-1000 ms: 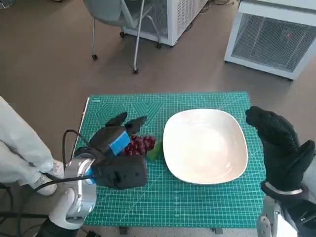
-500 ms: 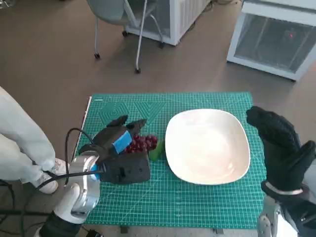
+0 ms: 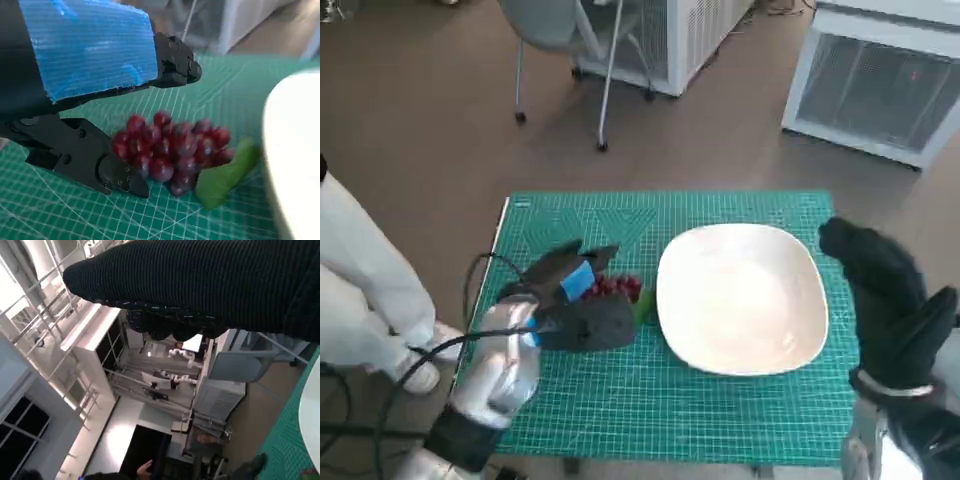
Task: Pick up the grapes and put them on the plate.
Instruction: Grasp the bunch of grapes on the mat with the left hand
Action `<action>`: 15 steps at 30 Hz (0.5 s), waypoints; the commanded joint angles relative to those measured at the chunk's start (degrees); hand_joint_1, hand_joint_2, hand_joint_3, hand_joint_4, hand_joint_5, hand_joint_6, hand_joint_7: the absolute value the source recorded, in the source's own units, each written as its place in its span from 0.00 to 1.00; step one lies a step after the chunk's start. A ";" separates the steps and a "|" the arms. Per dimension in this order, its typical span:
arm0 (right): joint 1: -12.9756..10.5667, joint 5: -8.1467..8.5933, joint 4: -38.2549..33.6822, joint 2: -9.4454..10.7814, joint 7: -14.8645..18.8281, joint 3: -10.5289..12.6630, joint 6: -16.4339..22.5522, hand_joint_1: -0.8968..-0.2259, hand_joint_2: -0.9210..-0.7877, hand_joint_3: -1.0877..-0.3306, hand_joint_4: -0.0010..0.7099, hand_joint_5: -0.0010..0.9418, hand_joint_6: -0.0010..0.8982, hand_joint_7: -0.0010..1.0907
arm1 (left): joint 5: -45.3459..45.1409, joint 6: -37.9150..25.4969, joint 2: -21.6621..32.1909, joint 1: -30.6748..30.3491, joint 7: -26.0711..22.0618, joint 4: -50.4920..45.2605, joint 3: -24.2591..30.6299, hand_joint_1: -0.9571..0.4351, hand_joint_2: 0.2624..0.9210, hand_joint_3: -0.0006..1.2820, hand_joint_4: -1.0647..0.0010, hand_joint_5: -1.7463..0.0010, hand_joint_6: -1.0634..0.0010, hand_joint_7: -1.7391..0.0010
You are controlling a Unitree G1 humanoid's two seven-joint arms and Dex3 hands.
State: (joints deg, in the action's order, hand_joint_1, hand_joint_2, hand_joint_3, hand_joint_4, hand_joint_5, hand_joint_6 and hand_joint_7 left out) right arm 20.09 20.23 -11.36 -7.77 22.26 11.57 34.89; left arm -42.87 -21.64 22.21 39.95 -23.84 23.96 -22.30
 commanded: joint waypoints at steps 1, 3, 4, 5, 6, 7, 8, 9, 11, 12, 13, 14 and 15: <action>-0.97 0.54 -1.33 0.04 0.40 0.29 -0.22 0.63 0.00 0.72 0.92 0.00 0.35 0.63 | -0.22 0.57 -4.30 7.53 2.30 16.26 -2.78 0.58 0.75 0.01 0.86 0.99 0.73 1.00; -1.07 0.71 -1.34 0.04 0.54 0.31 -0.13 0.63 0.00 0.72 0.92 0.00 0.34 0.63 | -0.06 0.77 -5.04 8.84 2.67 19.35 -3.24 0.58 0.75 0.01 0.85 0.99 0.73 1.00; -1.10 0.81 -1.34 0.02 0.60 0.33 -0.11 0.63 0.00 0.72 0.92 0.00 0.34 0.63 | 0.05 0.92 -5.33 9.40 2.83 20.66 -3.45 0.58 0.76 0.01 0.84 0.99 0.73 1.00; -1.13 0.89 -1.34 0.01 0.66 0.35 -0.09 0.63 0.00 0.72 0.92 0.00 0.34 0.64 | 0.18 1.10 -5.59 9.90 3.00 21.88 -3.64 0.58 0.76 0.01 0.84 0.99 0.73 1.00; -1.16 0.96 -1.33 -0.01 0.69 0.37 -0.09 0.63 0.00 0.72 0.92 0.00 0.34 0.64 | 0.36 1.32 -5.80 10.34 3.17 22.92 -3.78 0.58 0.76 0.01 0.83 0.99 0.73 1.00; -1.18 1.00 -1.31 -0.03 0.71 0.40 -0.09 0.63 0.00 0.72 0.92 0.00 0.34 0.64 | 0.57 1.56 -5.97 10.72 3.34 23.84 -3.88 0.58 0.76 0.01 0.82 0.99 0.73 1.00; -1.19 1.04 -1.30 -0.07 0.72 0.44 -0.09 0.63 0.00 0.72 0.92 0.00 0.34 0.64 | 0.80 1.83 -6.10 11.03 3.53 24.63 -3.94 0.58 0.76 0.01 0.82 0.99 0.73 1.00; -1.18 1.06 -1.31 -0.11 0.74 0.49 -0.10 0.63 0.00 0.72 0.92 0.00 0.34 0.64 | 1.04 2.11 -6.19 11.29 3.72 25.30 -3.98 0.58 0.77 0.01 0.81 0.99 0.73 1.00; -1.16 1.11 -1.38 -0.18 0.79 0.63 -0.11 0.63 0.00 0.72 0.92 0.00 0.34 0.64 | 1.42 2.70 -6.27 11.65 4.13 26.33 -4.08 0.58 0.77 0.01 0.81 0.99 0.73 1.00; -1.15 1.12 -1.42 -0.20 0.81 0.69 -0.11 0.63 0.00 0.72 0.92 0.00 0.34 0.64 | 1.58 3.02 -6.27 11.77 4.36 26.76 -4.14 0.59 0.77 0.01 0.80 0.99 0.72 1.00; -1.15 1.13 -1.45 -0.20 0.83 0.75 -0.11 0.63 0.00 0.72 0.92 0.00 0.34 0.64 | 1.71 3.33 -6.25 11.86 4.61 27.12 -4.20 0.59 0.77 0.01 0.80 0.99 0.72 1.00; -1.16 1.11 -1.46 -0.18 0.85 0.79 -0.11 0.63 0.00 0.72 0.92 0.00 0.34 0.64 | 1.83 3.67 -6.25 11.95 4.90 27.51 -4.26 0.59 0.77 0.01 0.80 0.99 0.72 1.00; -1.18 1.09 -1.46 -0.16 0.86 0.83 -0.11 0.63 0.00 0.72 0.92 0.00 0.34 0.64 | 1.94 4.01 -6.25 12.05 5.20 27.93 -4.32 0.59 0.77 0.01 0.80 0.99 0.72 1.00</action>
State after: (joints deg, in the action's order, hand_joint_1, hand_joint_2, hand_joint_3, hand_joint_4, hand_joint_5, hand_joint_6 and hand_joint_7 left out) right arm 19.99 20.63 -12.05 -7.82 22.75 12.19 35.07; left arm -41.68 -18.78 16.03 51.29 -19.42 50.26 -26.29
